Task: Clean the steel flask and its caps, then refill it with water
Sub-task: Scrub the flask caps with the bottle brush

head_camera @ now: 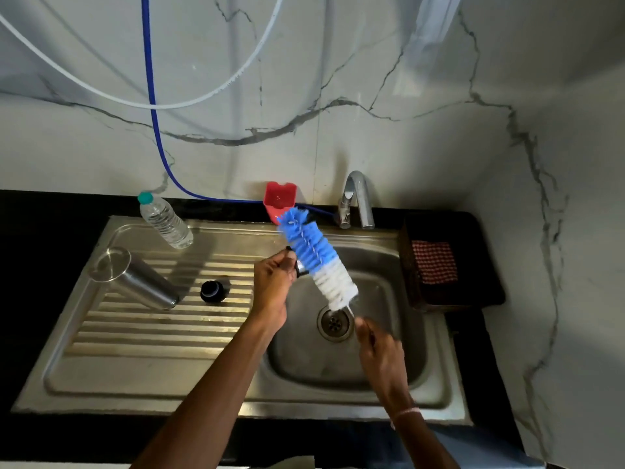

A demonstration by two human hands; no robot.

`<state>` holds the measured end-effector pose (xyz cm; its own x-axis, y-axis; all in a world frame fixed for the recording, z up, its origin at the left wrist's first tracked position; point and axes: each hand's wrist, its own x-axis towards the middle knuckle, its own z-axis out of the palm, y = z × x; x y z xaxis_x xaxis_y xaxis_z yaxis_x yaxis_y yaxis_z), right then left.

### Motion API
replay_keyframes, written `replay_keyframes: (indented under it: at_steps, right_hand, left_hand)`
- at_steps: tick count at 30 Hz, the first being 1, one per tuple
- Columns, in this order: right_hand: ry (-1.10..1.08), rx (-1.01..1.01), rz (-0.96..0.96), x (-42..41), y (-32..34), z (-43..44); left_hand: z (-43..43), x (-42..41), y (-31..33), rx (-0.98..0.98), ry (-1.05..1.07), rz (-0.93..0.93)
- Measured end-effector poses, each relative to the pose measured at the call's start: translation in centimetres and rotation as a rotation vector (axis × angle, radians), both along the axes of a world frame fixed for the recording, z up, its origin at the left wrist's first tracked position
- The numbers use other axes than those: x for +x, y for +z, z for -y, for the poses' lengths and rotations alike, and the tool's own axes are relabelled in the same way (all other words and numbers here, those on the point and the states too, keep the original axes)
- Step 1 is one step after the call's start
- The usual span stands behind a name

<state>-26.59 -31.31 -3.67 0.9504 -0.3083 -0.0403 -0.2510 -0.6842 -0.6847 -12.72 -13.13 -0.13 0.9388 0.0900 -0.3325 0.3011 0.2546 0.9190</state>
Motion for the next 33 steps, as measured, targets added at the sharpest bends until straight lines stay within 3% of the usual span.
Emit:
replay_keyframes:
  at_steps: [3, 9, 14, 21, 27, 33]
  right_hand:
    - [-0.009, -0.012, 0.047, 3.4, 0.7, -0.1]
    - [0.079, -0.021, -0.059, 0.2, -0.3, 0.9]
    - [0.033, 0.027, -0.008, 3.9, 0.6, 0.0]
    - [0.059, 0.173, -0.101, 0.8, -0.4, 1.6]
    - [0.009, 0.257, -0.171, 4.8, 3.4, -0.2]
    - [-0.016, 0.277, -0.244, 3.3, 1.2, 1.4]
  left_hand:
    - [1.3, -1.7, -0.4, 0.187, -0.130, 0.078]
    - [-1.9, 0.1, -0.6, 0.392, -0.064, 0.147]
    - [-1.4, -1.3, -1.3, 0.769, -0.248, 0.308]
    - [-4.2, 0.6, -0.1, 0.468, 0.003, 0.229]
    - [-3.1, -0.1, 0.7, 0.340, -0.112, 0.194]
    - [-3.6, 0.6, 2.7, 0.149, -0.041, 0.151]
